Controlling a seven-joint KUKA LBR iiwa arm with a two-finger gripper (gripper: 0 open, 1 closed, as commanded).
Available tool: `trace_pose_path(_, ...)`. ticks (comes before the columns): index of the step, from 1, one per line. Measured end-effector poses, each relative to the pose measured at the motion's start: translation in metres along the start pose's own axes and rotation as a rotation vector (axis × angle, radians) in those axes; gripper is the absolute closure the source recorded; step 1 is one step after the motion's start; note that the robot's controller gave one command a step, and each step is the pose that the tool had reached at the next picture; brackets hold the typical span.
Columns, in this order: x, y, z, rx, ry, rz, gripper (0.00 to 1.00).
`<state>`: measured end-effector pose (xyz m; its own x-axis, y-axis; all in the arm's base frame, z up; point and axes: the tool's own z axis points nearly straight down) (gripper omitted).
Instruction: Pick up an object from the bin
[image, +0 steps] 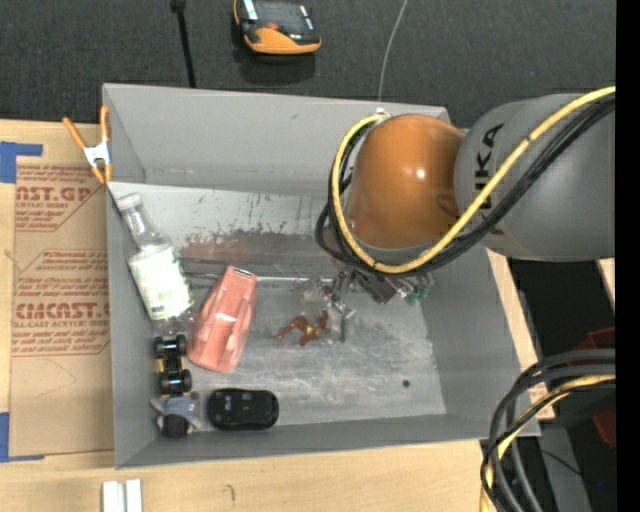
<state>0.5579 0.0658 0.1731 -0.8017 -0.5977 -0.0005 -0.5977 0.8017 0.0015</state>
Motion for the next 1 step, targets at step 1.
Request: trace_pose_path(1,-0.0147,0.0038,-0.0600,0.001,-0.001,0.019,1.00)
